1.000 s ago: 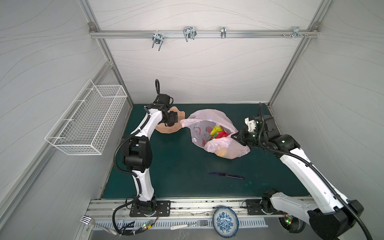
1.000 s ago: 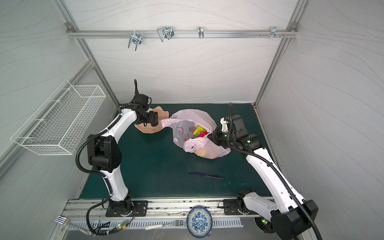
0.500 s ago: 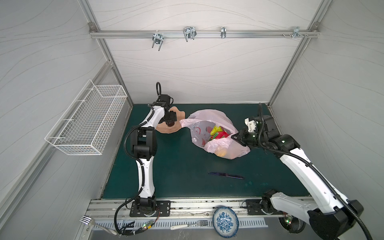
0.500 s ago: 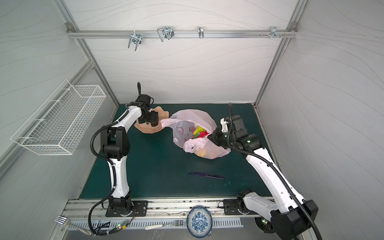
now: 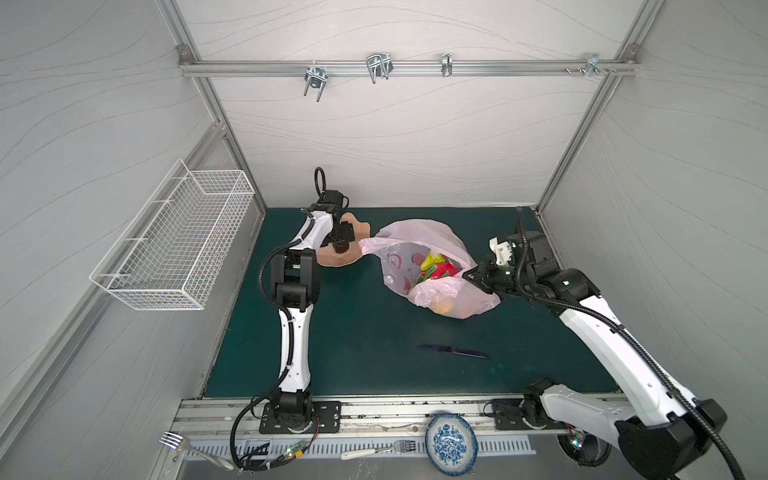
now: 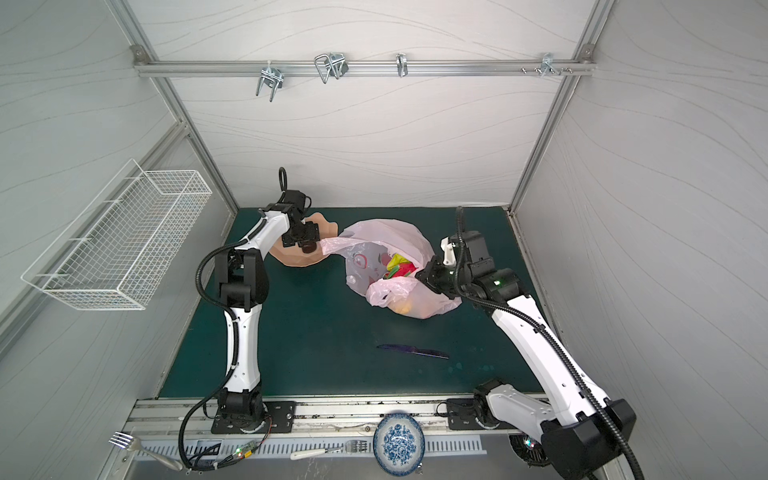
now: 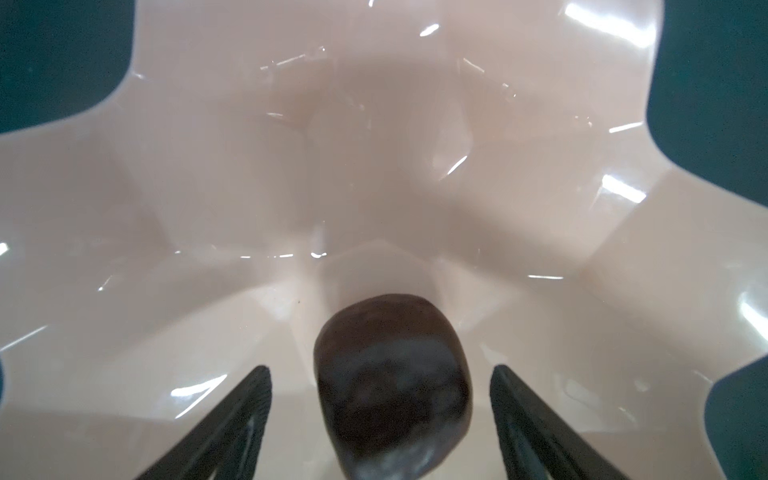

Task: Place the fruits into the plastic bag
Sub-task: 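Lower the open left gripper onto the dark plum and close it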

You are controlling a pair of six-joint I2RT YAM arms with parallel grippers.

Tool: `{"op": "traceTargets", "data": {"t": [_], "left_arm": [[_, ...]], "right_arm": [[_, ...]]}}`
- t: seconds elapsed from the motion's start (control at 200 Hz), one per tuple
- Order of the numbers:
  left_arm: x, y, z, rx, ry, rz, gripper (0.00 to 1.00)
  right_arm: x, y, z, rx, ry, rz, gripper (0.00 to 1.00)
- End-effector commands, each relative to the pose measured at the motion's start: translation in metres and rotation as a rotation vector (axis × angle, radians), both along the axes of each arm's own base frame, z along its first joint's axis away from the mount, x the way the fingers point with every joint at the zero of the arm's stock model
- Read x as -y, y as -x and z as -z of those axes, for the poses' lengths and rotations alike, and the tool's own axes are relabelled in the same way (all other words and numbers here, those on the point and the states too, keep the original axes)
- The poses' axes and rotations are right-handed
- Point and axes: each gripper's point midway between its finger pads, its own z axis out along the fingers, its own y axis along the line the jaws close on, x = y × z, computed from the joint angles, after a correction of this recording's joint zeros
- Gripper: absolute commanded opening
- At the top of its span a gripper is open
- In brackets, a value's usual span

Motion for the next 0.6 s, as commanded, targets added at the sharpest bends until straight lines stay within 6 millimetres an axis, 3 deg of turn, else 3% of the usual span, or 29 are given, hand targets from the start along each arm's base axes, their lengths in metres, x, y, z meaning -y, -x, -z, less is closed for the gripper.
{"op": "traceTargets", "data": {"t": [0.0, 0.365, 0.595], "left_arm": [[-0.006, -0.006, 0.004, -0.003, -0.015, -0.024, 0.84], [-0.005, 0.001, 0.027, -0.065, -0.021, 0.007, 0.75], [-0.004, 0.006, 0.026, -0.073, -0.017, 0.020, 0.65]], "right_arm": [[0.004, 0.000, -0.003, -0.005, 0.015, 0.012, 0.00], [0.003, -0.001, -0.002, -0.005, 0.016, 0.013, 0.00], [0.004, 0.000, -0.002, -0.004, 0.015, 0.012, 0.00]]}}
